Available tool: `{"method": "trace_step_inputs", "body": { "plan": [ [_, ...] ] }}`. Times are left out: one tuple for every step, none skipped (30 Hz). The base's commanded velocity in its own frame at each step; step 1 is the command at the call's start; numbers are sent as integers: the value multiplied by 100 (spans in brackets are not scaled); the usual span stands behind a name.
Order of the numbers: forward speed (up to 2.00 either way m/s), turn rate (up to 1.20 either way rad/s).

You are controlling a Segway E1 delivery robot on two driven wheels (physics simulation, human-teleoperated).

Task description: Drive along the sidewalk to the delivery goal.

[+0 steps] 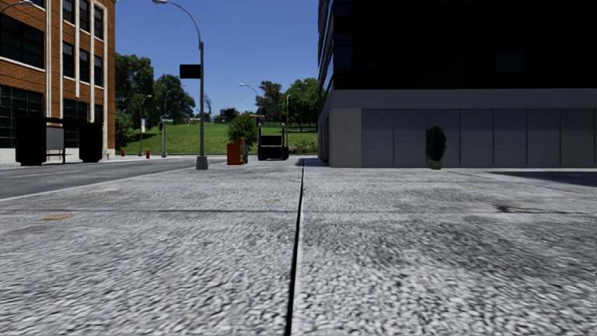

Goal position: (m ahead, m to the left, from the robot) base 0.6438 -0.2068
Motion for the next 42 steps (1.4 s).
{"method": "trace_step_inputs", "body": {
  "plan": [
    [200, 0],
    [200, 0],
    [200, 0],
    [200, 0],
    [200, 0],
    [200, 0],
    [200, 0],
    [200, 0],
    [200, 0],
    [200, 0],
    [200, 0],
    [200, 0],
    [200, 0],
    [200, 0],
    [200, 0],
    [200, 0],
    [200, 0],
    [180, 0],
    [180, 0],
    [139, 0],
    [18, 0],
    [0, 0],
    [0, 0],
    [0, 0],
    [0, 0],
    [0, 0],
    [0, 0],
    [0, 0],
    [0, 0],
    [0, 0],
    [0, 0],
    [0, 0],
    [0, 0],
    [0, 0],
    [0, 0],
    [0, 0],
    [0, 0],
    [0, 0],
    [0, 0],
    [0, 0],
    [0, 0],
    [0, 0]
  ]
}}
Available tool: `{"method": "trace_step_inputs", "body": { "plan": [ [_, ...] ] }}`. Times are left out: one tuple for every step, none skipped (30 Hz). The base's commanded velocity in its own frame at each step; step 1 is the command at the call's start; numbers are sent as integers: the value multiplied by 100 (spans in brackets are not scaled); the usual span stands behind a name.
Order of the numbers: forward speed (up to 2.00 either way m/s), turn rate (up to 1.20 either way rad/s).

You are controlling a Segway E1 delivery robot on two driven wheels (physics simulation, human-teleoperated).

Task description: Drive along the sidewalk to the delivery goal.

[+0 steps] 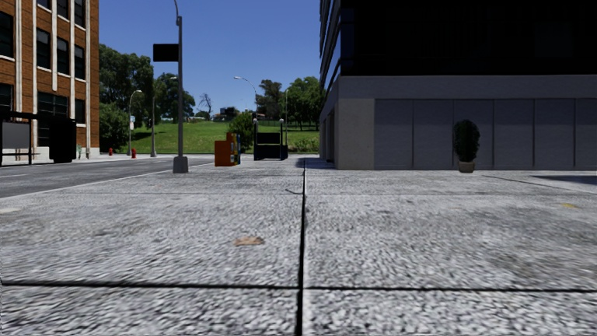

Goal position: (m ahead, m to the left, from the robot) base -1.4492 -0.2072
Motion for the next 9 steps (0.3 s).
{"method": "trace_step_inputs", "body": {
  "plan": [
    [0, 0],
    [0, 0],
    [0, 0],
    [0, 0],
    [0, 0],
    [0, 0],
    [0, 0],
    [0, 0],
    [0, 0]
  ]
}}
